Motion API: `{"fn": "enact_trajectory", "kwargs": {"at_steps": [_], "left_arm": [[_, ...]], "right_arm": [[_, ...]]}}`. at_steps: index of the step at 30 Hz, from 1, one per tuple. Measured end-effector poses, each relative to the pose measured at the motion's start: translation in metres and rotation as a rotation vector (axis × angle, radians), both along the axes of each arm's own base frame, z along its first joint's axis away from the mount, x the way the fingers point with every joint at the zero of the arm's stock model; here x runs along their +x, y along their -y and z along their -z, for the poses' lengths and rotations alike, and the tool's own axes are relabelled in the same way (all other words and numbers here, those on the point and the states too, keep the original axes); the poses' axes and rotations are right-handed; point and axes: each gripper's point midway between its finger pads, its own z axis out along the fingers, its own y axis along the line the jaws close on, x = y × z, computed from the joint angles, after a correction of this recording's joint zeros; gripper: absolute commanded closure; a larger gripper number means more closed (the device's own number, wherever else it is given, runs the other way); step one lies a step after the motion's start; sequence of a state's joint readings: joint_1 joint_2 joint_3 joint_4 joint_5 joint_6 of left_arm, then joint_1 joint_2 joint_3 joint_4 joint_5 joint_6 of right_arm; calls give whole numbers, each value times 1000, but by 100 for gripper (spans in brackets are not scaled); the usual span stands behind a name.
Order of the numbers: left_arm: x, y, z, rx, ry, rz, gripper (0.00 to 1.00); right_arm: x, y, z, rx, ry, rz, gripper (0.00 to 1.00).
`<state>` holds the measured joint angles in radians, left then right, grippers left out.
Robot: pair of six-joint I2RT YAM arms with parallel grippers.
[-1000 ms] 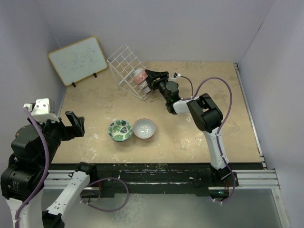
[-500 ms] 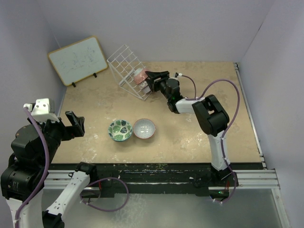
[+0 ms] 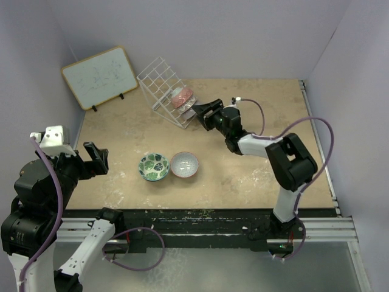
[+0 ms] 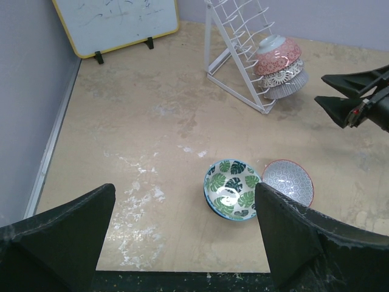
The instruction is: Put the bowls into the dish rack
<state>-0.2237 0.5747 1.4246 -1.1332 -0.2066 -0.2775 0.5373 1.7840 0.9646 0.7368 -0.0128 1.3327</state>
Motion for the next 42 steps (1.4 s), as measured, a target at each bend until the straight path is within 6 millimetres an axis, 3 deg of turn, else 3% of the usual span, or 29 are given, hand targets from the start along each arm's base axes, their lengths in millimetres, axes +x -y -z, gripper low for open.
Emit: {"fn": "enact_trajectory", "kwargs": {"at_steps": [4,8,13,18,24,27,32,35,42], "left_arm": [[2,1,1,-2,2,5,1],[4,2,3,-1,-2,4,1],[8,3,11,2,-21,4,1],[13,5,21,-4,-43,8,1],[14,6,21,-12,-40,7,1],[13,6,20,-12,-36,6,1],[10,4,19,-12,-27,-1,1],[10,3,19,-10,-27,-7,1],[9,2,19,-7,-30,-11,1]], "right_arm": [[-39,-8,-18,-207,94,-118,29],[-92,-31,-18,-431,205,-335,27],[-155,-47,16,-662,288,-663,28],[-192,-54,48,-868,330,-875,29],[-237,-78,77,-1054,414,-1057,30],[-244,-78,91,-1105,416,-1102,32],[-232,-69,106,-1185,387,-1076,40],[-224,-66,106,-1223,386,-1043,48],[-218,-73,103,-1241,403,-1023,56]]}}
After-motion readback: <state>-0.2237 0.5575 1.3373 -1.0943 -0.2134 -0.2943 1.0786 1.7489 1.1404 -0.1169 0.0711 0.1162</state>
